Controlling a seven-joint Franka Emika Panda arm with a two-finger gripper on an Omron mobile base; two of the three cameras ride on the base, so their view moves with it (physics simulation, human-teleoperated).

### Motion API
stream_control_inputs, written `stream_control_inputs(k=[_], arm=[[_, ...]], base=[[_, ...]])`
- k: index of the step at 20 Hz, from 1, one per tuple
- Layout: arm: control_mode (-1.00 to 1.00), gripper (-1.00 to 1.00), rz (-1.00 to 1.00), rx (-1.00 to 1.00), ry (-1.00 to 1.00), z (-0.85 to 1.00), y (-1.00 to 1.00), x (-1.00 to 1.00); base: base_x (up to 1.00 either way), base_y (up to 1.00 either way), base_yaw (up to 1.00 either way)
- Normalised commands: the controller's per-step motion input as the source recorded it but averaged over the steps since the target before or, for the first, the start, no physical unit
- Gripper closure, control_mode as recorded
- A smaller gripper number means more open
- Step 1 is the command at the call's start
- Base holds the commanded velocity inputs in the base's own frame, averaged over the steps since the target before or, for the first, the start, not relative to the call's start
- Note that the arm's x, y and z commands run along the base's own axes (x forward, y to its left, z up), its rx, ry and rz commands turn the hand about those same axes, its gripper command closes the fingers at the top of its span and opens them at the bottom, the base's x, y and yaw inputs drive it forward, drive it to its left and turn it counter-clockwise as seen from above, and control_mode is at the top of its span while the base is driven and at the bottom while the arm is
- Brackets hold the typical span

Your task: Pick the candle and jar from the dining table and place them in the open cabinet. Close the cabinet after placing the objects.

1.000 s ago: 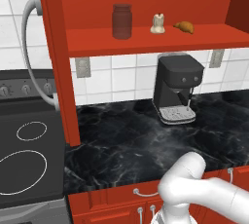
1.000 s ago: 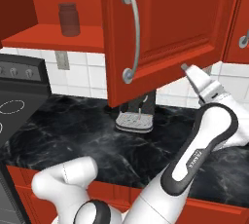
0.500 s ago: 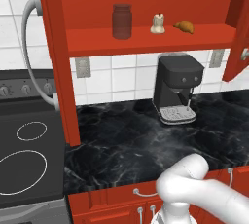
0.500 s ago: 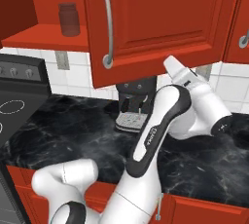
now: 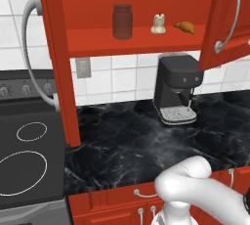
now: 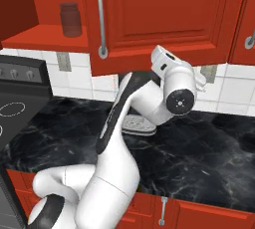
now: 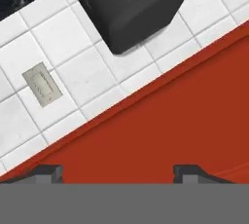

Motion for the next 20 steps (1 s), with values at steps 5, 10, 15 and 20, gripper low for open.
stream_control_inputs(k=[5,10,15,20], arm=[[-1.0,-1.0,-0.33,-0.18,0.13,0.29,0.28,0.6],[-1.0,-1.0,-0.28,-0.15,0.11,0.22,0.12,0.61],[-1.0,-1.0,-0.24,-0.12,0.13,0.15,0.07,0.56],[-1.0,-1.0,-0.24,-0.1,0.15,0.09,0.06,0.46]], base=[[0.0,0.0,0.0],[0.0,0.0,0.0],[0.0,0.0,0.0],[0.0,0.0,0.0]])
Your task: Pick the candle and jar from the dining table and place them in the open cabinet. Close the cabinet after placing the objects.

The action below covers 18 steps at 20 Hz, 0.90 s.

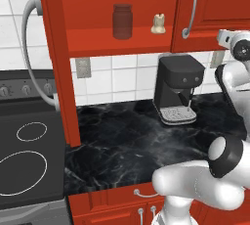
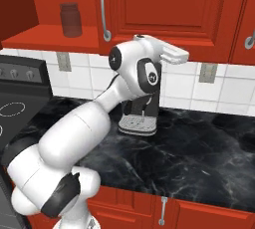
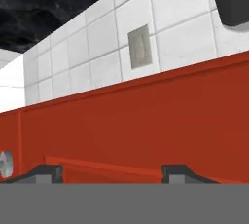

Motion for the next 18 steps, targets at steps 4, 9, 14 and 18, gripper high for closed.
stream_control_inputs(k=[4,9,14,18], arm=[[-1.0,-1.0,-0.14,-0.04,0.05,0.0,0.15,-0.19],[-1.0,-1.0,-0.02,0.0,-0.01,0.0,0.24,-0.75],[-1.0,-1.0,-0.01,0.0,0.0,0.0,0.31,-0.63],[-1.0,-1.0,0.0,0.0,0.0,0.01,0.39,-0.6]], base=[[0.0,0.0,0.0],[0.0,0.0,0.0],[0.0,0.0,0.0],[0.0,0.0,0.0]])
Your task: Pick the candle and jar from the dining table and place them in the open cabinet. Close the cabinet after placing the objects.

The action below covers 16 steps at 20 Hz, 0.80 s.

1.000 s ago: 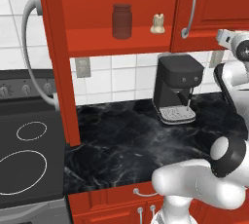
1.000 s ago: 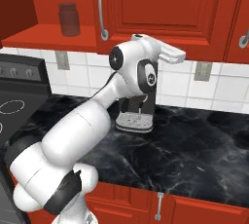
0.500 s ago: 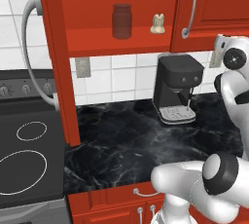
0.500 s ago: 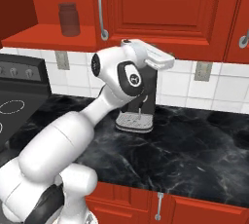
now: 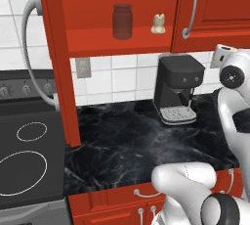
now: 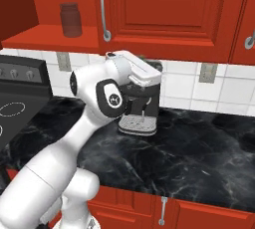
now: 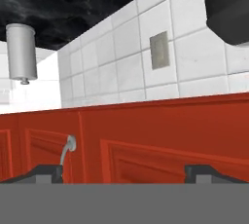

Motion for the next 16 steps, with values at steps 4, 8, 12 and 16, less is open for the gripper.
stream_control_inputs(k=[4,8,12,16], arm=[[-1.0,-1.0,-0.02,-0.01,0.07,0.19,0.49,-0.28],[-1.0,-1.0,-0.1,-0.11,0.14,0.01,0.66,0.0],[-1.0,-1.0,-0.08,-0.15,0.07,-0.01,0.61,-0.02],[-1.0,-1.0,-0.03,-0.19,0.01,0.0,0.67,-0.12]], base=[[0.0,0.0,0.0],[0.0,0.0,0.0],[0.0,0.0,0.0],[0.0,0.0,0.0]])
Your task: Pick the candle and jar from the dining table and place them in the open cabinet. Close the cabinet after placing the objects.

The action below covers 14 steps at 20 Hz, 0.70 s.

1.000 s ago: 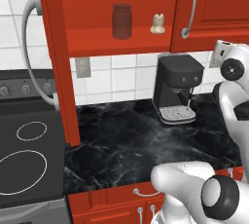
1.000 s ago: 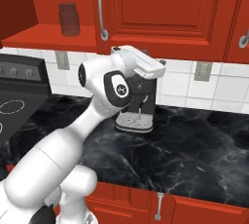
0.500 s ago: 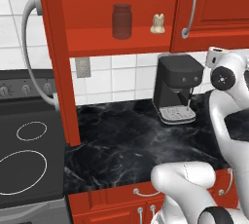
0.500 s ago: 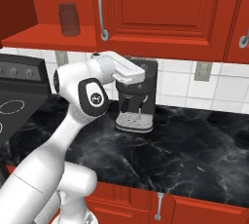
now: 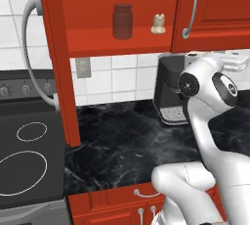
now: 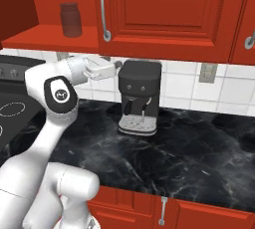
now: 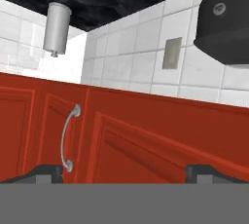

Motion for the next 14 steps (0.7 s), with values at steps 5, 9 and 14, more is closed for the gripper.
stream_control_inputs(k=[5,9,14], arm=[[-1.0,-1.0,0.0,-0.25,-0.04,-0.25,0.43,-0.06],[-1.0,-1.0,0.0,-0.28,-0.1,-0.09,0.46,0.0],[-1.0,-1.0,0.0,-0.18,-0.03,-0.07,0.34,-0.03]], base=[[0.0,0.0,0.0],[0.0,0.0,0.0],[0.0,0.0,0.0]])
